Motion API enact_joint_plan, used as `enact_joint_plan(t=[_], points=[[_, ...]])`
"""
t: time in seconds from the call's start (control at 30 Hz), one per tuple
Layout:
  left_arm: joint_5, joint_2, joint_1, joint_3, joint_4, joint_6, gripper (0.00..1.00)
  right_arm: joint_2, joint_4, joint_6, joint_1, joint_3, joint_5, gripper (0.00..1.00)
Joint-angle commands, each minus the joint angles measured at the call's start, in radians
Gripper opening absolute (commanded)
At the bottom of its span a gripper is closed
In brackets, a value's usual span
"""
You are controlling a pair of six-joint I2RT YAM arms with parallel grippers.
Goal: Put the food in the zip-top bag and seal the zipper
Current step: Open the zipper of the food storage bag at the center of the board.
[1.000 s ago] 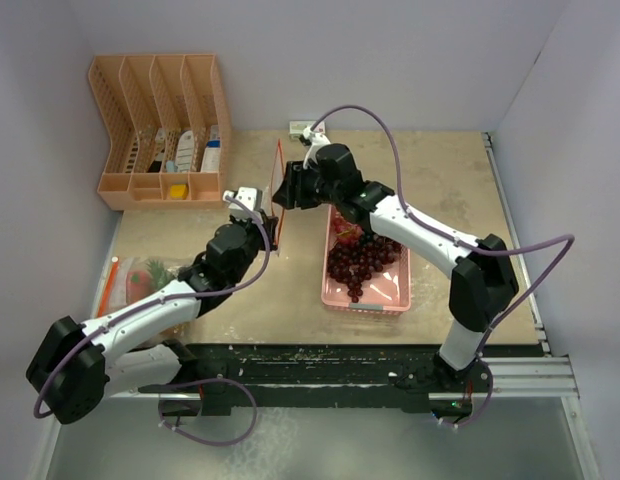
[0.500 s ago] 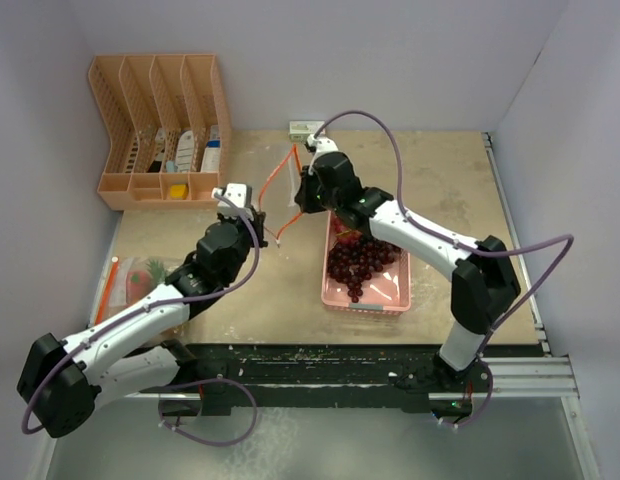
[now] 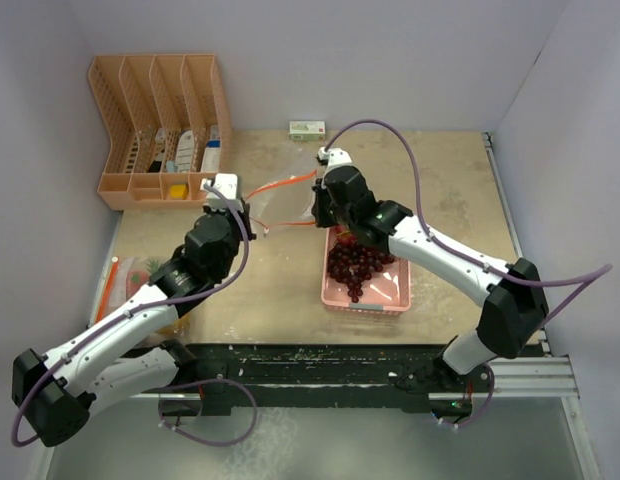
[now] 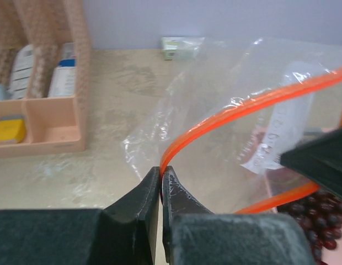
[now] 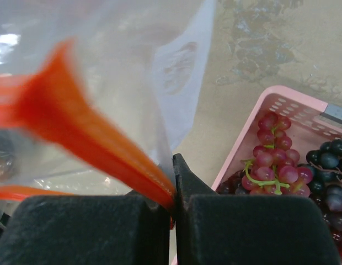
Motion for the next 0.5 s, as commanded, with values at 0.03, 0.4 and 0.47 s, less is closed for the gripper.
enact_joint_plan(t=[0.03,0.4,0.47], points=[[0.354,0.014,0.015,-0.066,0.255,0.037,0.16,-0.056,-0.002,-0.037,0.022,0.052,-0.063,0.0],[0.569,0.075,0.013,-0.106,0.399,-0.006,0.55,-0.021,-0.018,-0.03,0.036,0.117,-0.075,0.0],[0.58,0.08,0.013,-0.107,0.401,-0.018,0.57,-0.02,-0.018,-0.03,0.036,0.119,-0.08,0.0]])
